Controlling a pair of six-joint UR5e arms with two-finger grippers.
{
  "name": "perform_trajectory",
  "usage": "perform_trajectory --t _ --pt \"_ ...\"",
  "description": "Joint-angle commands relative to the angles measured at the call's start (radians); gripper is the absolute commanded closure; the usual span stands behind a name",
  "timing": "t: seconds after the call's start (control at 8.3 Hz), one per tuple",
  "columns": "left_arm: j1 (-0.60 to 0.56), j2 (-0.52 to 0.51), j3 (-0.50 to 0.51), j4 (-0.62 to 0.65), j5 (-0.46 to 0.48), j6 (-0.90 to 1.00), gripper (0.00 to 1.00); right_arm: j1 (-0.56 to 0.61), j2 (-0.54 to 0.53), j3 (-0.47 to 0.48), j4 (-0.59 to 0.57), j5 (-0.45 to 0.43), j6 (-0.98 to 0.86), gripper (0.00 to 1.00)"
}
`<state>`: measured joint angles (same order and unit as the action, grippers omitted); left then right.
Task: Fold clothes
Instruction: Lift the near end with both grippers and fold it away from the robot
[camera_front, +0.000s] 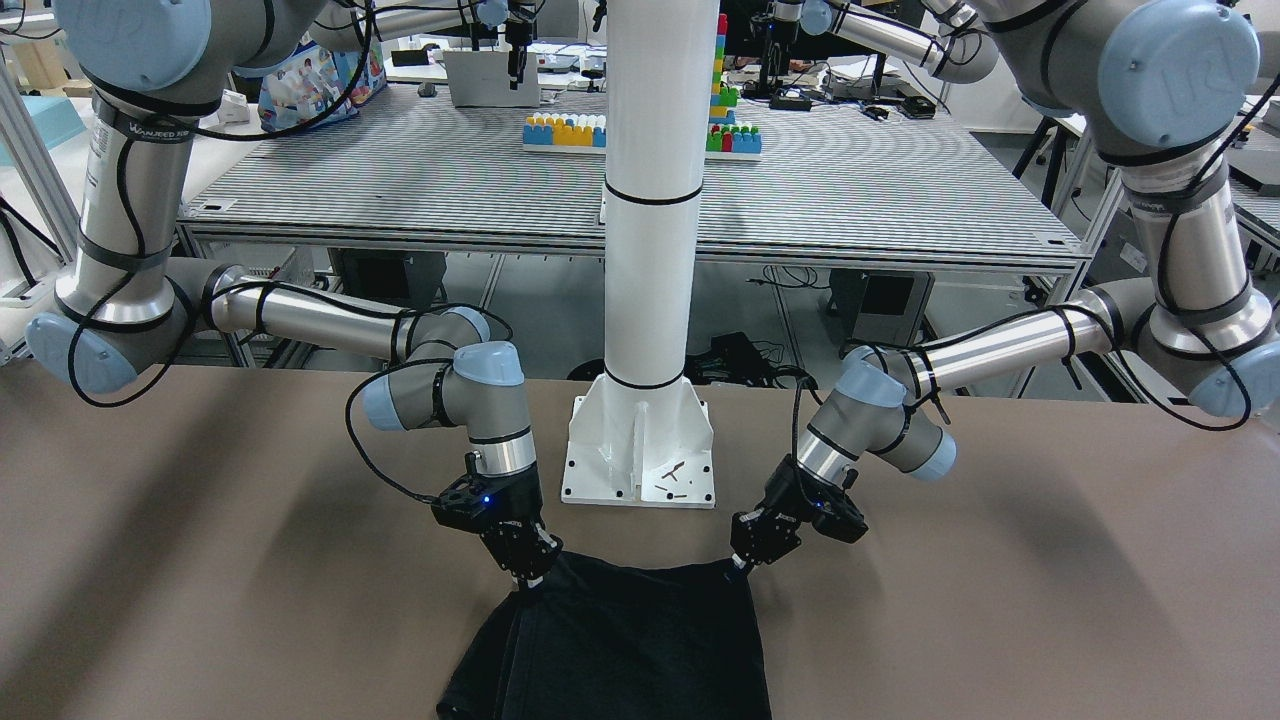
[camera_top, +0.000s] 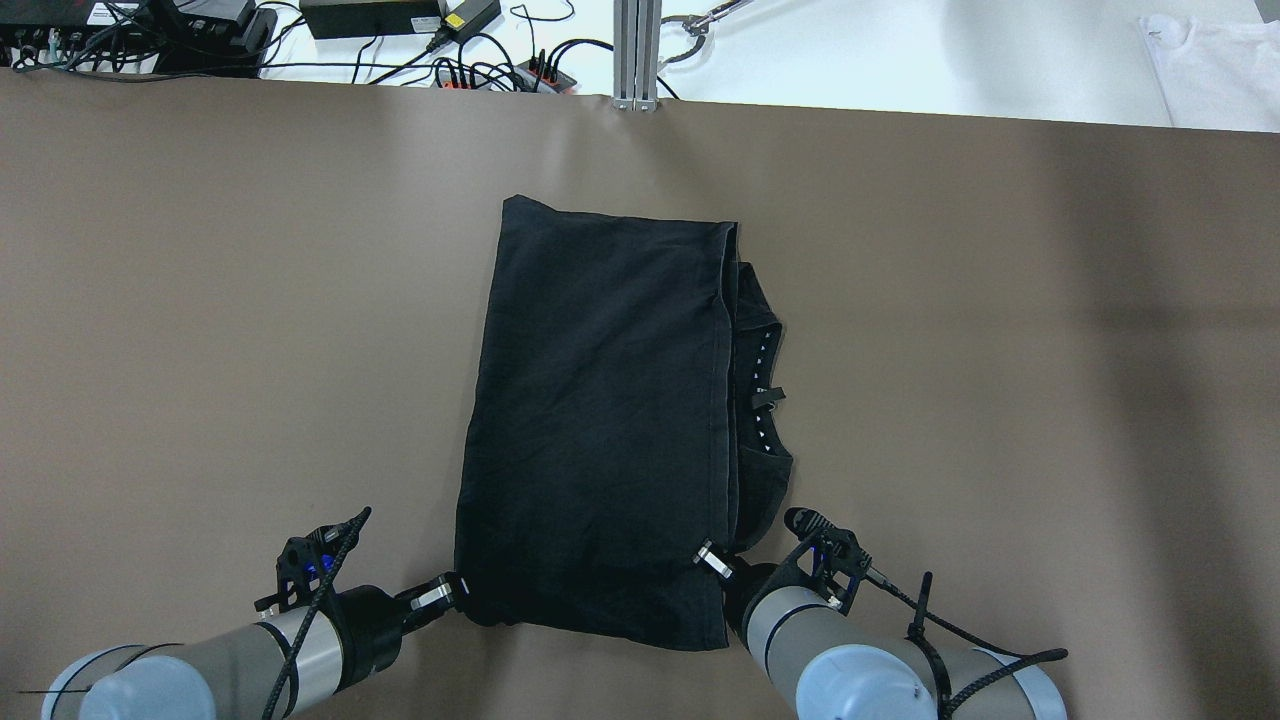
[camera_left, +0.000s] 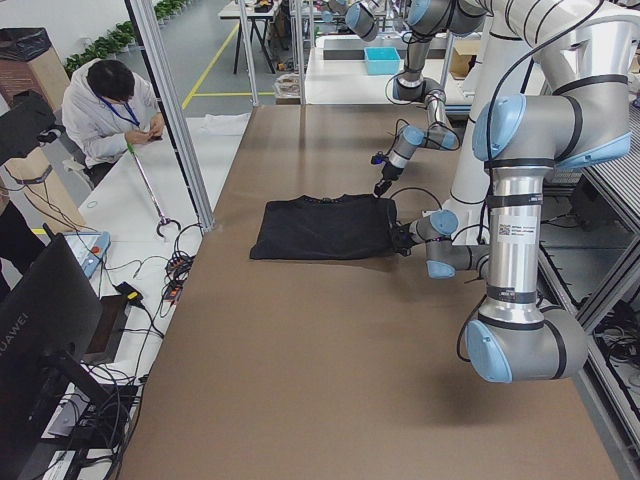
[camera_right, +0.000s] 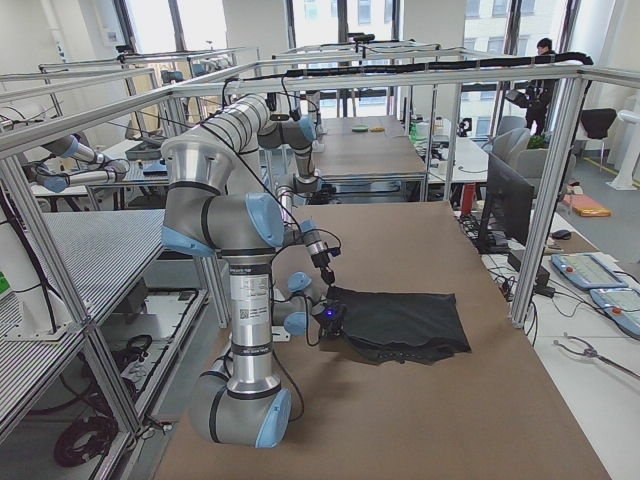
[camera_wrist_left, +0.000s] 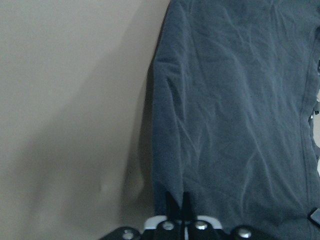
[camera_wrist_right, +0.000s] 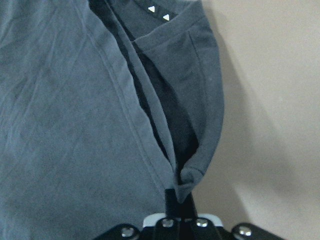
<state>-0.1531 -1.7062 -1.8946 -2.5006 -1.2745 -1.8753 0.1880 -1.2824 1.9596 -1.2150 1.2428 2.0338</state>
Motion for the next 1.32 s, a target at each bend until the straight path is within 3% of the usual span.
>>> perform_trajectory --t 0.0,0.24,0.48,0.72,0.96,1.2 --pt "0.053 0.063 -0.257 0.156 -0.005 0.004 1.00 -0.063 -0.086 0.202 -0.075 0.000 -0.003 1.00" --pt "0.018 0.033 -0.401 0.359 -0.072 0.008 1.00 -0.062 -0.074 0.321 -0.209 0.007 -0.004 1.00" --pt "-0.202 -0.175 -0.393 0.642 -0.239 0.051 1.00 0.006 -0.011 0.286 -0.227 0.023 -0.085 1.00" --pt "-0.326 -0.342 -0.310 0.826 -0.279 0.115 1.00 0.124 0.092 0.169 -0.245 0.044 -0.165 1.00" --pt "-0.413 -0.397 -0.217 0.836 -0.316 0.172 1.00 0.249 0.164 0.081 -0.244 0.117 -0.237 1.00" --pt "-0.472 -0.420 -0.134 0.838 -0.318 0.238 1.00 0.307 0.192 0.023 -0.242 0.133 -0.270 1.00"
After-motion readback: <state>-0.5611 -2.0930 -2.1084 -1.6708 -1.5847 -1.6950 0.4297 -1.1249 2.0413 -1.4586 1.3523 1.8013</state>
